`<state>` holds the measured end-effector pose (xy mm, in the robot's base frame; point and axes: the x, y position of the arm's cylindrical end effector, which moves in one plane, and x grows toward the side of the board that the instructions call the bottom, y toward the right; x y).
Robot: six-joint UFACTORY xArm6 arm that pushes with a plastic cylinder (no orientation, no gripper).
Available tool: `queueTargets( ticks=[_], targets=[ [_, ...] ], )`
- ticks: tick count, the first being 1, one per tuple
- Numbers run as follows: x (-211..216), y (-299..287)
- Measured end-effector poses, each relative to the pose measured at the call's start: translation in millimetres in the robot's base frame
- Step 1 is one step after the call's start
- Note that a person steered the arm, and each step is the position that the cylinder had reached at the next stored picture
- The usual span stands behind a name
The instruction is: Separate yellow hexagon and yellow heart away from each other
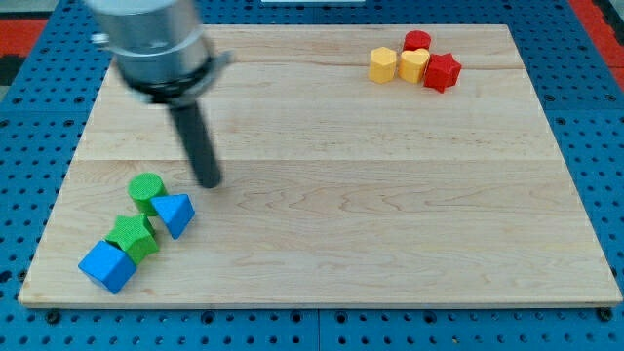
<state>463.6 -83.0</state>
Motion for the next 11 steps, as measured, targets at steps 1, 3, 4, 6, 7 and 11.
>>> queueTargets(
  ticks=[1,3,4,6,7,11],
  targets=[
    [-31.7,96.6],
    [-124.6,274.7],
    [-161.0,324.4],
    [-191.6,171.5],
    [-196.6,129.9],
    [-200.2,-28.0]
  ],
)
